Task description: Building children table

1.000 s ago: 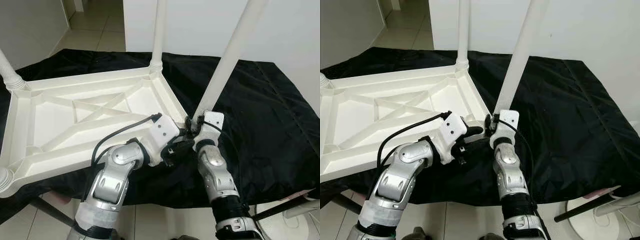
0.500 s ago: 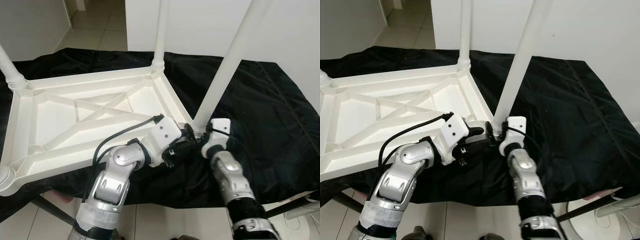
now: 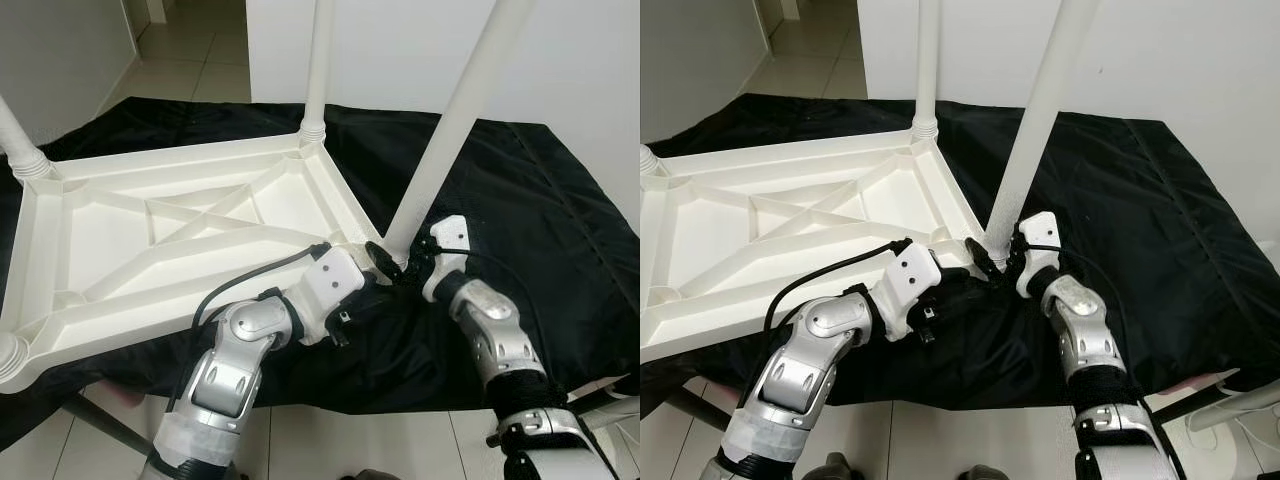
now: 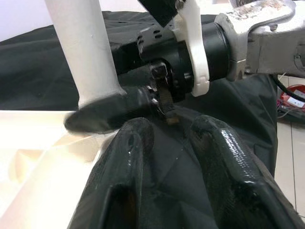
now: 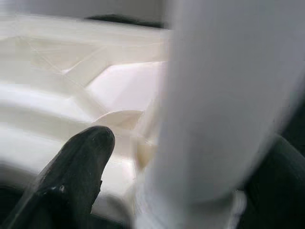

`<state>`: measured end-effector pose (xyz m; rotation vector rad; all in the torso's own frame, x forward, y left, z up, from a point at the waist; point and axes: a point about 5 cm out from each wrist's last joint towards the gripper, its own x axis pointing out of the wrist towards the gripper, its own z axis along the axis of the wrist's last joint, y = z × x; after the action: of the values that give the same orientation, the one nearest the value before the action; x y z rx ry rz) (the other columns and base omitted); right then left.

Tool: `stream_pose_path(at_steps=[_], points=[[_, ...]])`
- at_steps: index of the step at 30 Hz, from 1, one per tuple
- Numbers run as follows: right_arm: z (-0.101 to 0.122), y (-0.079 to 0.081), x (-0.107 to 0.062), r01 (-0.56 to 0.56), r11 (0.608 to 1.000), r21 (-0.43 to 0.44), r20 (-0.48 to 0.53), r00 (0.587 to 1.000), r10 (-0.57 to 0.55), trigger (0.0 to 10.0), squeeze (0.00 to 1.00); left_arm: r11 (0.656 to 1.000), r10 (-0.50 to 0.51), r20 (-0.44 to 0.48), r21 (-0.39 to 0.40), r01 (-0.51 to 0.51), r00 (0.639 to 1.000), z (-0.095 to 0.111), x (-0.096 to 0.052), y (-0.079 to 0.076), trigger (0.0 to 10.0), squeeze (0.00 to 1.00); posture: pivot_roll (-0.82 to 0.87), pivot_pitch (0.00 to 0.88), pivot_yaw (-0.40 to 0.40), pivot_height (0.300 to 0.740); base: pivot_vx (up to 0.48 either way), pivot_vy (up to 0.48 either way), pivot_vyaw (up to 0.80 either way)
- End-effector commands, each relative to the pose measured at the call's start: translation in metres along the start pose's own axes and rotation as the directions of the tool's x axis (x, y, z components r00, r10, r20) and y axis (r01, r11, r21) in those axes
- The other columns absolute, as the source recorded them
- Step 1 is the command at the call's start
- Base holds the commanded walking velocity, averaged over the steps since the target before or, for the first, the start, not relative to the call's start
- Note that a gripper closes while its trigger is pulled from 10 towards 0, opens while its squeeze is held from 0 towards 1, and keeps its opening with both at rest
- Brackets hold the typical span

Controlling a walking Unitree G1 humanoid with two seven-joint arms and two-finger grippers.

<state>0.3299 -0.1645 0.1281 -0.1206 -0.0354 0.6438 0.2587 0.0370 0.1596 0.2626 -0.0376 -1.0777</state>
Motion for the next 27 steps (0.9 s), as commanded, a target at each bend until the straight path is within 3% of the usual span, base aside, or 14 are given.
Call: stream_pose_path(at_steps=[1, 14, 15, 16, 17, 18, 27], points=[[0.002, -0.002, 0.002, -0.053, 0.998, -0.021, -0.006, 0.999, 0.053, 10.0, 0.00, 0.991, 0.132, -0.007, 0.010, -0.132, 0.991, -0.001, 0.001, 0.006, 10.0, 0.00, -0.01, 0.000, -0.045, 0.740, 0.000, 0.000, 0.00], [0.000, -0.011, 0.017, -0.112, 0.989, -0.094, -0.106, 0.989, 0.102, 9.8, 0.00, 0.988, 0.152, -0.002, 0.024, -0.152, 0.988, 0.000, 0.003, 0.009, 10.0, 0.00, -0.01, 0.000, -0.039, 0.740, 0.000, 0.000, 0.00], [-0.002, -0.011, 0.018, -0.108, 0.990, -0.090, -0.117, 0.988, 0.097, 4.1, 0.00, 0.988, 0.155, 0.000, 0.026, -0.155, 0.988, 0.001, 0.003, 0.010, 10.0, 0.00, 0.00, 0.000, -0.039, 0.740, 0.000, 0.000, 0.00], [-0.004, -0.012, 0.019, -0.107, 0.991, -0.083, -0.124, 0.988, 0.097, 1.9, 0.00, 0.987, 0.158, 0.002, 0.027, -0.158, 0.987, 0.002, 0.003, 0.011, 10.0, 0.00, 0.00, 0.000, -0.039, 0.740, 0.000, 0.000, 0.00], [-0.004, -0.012, 0.019, -0.107, 0.991, -0.083, -0.124, 0.988, 0.097, 1.9, 0.00, 0.987, 0.158, 0.002, 0.027, -0.158, 0.987, 0.002, 0.003, 0.011, 10.0, 0.00, 0.00, 0.000, -0.039, 0.740, 0.000, 0.000, 0.00], [-0.005, -0.011, 0.019, -0.107, 0.991, -0.078, -0.130, 0.987, 0.096, 0.1, 0.00, 0.987, 0.160, 0.003, 0.028, -0.160, 0.987, 0.003, 0.003, 0.012, 10.0, 0.00, 0.00, 0.000, -0.039, 0.740, 0.000, 0.000, 0.00], [-0.012, -0.013, 0.019, -0.080, 0.997, -0.025, -0.139, 0.987, 0.076, 0.0, 0.00, 0.986, 0.164, 0.004, 0.033, -0.164, 0.986, 0.003, 0.002, 0.013, 10.0, 0.00, 0.00, 0.000, -0.036, 0.740, 0.000, 0.000, 0.00]])
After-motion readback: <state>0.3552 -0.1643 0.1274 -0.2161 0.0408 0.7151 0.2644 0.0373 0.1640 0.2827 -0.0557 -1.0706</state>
